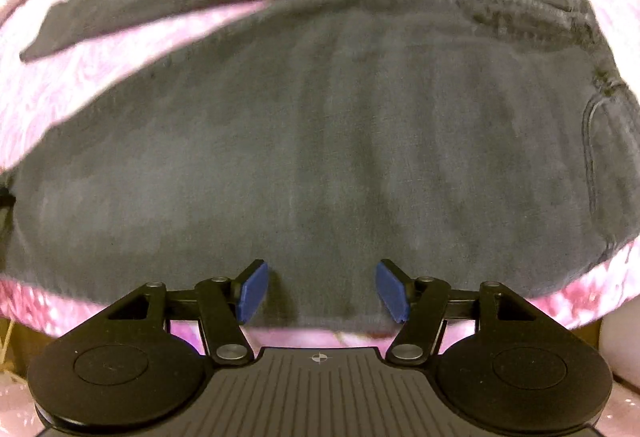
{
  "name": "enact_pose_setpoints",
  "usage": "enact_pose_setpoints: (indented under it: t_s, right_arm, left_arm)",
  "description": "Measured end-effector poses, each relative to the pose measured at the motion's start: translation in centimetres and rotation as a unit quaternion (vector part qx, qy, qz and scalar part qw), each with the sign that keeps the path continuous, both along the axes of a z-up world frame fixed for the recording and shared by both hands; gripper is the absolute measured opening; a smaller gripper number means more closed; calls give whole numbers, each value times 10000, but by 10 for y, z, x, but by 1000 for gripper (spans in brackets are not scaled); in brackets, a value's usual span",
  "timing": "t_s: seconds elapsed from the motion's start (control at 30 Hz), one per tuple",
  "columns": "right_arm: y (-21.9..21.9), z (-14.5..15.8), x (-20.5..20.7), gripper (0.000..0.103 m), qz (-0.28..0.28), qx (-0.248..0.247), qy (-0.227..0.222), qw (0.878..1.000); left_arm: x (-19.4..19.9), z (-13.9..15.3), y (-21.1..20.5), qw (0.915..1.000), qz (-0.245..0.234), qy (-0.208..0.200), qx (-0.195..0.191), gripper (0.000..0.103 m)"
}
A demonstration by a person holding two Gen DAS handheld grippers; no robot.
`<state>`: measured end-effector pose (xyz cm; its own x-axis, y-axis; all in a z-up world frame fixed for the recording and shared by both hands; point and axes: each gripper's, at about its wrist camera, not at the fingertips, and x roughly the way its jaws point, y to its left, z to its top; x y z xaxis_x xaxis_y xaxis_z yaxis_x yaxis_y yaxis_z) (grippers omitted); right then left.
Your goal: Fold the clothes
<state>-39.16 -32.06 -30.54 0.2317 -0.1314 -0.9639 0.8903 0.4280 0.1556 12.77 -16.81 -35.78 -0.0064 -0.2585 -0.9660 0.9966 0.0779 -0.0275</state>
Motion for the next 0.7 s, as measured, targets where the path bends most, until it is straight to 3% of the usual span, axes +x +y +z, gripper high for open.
enact_pose_setpoints:
  t_s: [0.2, 0.37, 0.53, 0.63, 0.7]
  right_arm:
    - [-42, 5, 1, 64, -432, -463, -390, 9972]
    - [-74, -20, -20, 64, -562, -324, -295, 9975]
    - [-60, -7, -74, 64, -704, -477, -39, 9964]
    - [-50, -10, -132, 64, -1370, -313, 224, 9898]
    - [-45, -5, -163, 63, -1585, -247, -305, 9866]
  left_arm:
    - [0, -7, 4, 9992, 351, -169, 11, 30]
    - [-18, -7, 1, 9984, -2, -564, 21, 30]
    - [-42, -1, 3, 9978, -175, -595, 214, 31]
    - [-56, 3, 3, 9972, -279, -613, 330, 31]
    - [-66, 6, 4, 9966, -348, -625, 407, 31]
